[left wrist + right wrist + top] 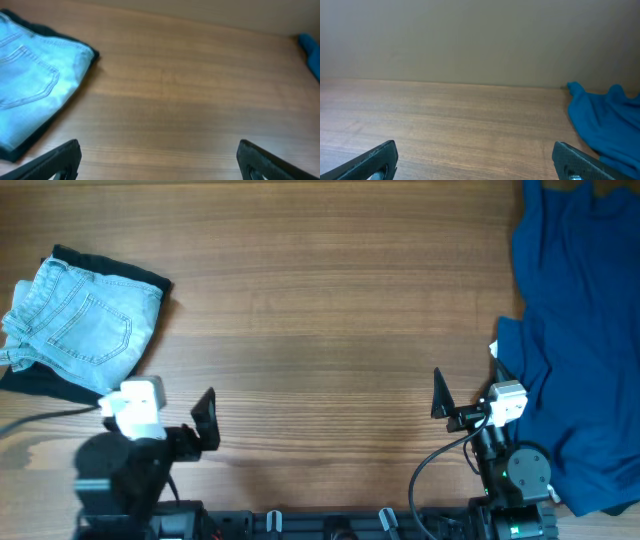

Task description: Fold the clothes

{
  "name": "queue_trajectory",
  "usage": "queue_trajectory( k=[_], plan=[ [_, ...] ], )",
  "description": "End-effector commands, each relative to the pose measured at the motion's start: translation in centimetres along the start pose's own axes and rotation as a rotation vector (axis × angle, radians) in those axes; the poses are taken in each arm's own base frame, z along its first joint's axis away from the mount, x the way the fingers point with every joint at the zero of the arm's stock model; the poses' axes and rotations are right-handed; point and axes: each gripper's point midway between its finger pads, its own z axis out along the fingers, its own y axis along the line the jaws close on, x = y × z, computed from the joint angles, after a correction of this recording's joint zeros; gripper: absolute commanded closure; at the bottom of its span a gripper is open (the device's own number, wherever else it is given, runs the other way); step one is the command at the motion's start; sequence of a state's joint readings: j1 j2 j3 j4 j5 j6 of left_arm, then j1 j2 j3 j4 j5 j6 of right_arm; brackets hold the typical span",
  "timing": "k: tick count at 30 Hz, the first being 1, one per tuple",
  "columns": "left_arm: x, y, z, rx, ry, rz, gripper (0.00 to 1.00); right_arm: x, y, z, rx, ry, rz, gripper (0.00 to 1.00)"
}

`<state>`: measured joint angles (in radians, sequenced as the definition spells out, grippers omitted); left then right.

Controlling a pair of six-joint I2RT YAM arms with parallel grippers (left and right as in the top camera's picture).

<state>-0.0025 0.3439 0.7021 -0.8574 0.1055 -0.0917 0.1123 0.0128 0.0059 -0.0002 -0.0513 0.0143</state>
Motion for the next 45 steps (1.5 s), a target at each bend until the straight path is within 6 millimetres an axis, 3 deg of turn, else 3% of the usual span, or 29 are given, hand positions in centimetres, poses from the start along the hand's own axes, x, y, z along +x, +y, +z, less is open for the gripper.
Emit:
queue_trajectory(
  k=[1, 4, 11, 14, 17, 45],
  plan=[
    [3.1, 0.5, 3.0, 0.036, -0.098, -0.045, 0.00, -0.2, -0.1, -0.1, 0.004, -0.010, 0.012, 0.00],
    [3.2, 0.7, 4.7, 0.074, -0.247, -0.069, 0.00, -0.2, -0.1, -0.1, 0.004, -0.010, 0.012, 0.00],
    [1.5, 1.2, 6.2, 0.079, -0.466, -0.048, 0.00, -0.2, -0.1, -0.1, 0.004, -0.010, 0.011, 0.00],
    [3.5, 1.8, 7.7, 0.067, -0.422, -0.053, 0.00, -0.2, -0.1, -0.1, 0.004, -0.010, 0.012, 0.00],
    [3.4, 2.5, 7.7, 0.027, -0.430, -0.062, 0.00, -0.2, -0.1, -0.1, 0.004, -0.010, 0.012, 0.00],
    [3.4, 2.5, 7.7, 0.028, -0.430, -0.063, 0.00, -0.2, -0.1, 0.0, 0.004, -0.009, 0.012, 0.00]
  ],
)
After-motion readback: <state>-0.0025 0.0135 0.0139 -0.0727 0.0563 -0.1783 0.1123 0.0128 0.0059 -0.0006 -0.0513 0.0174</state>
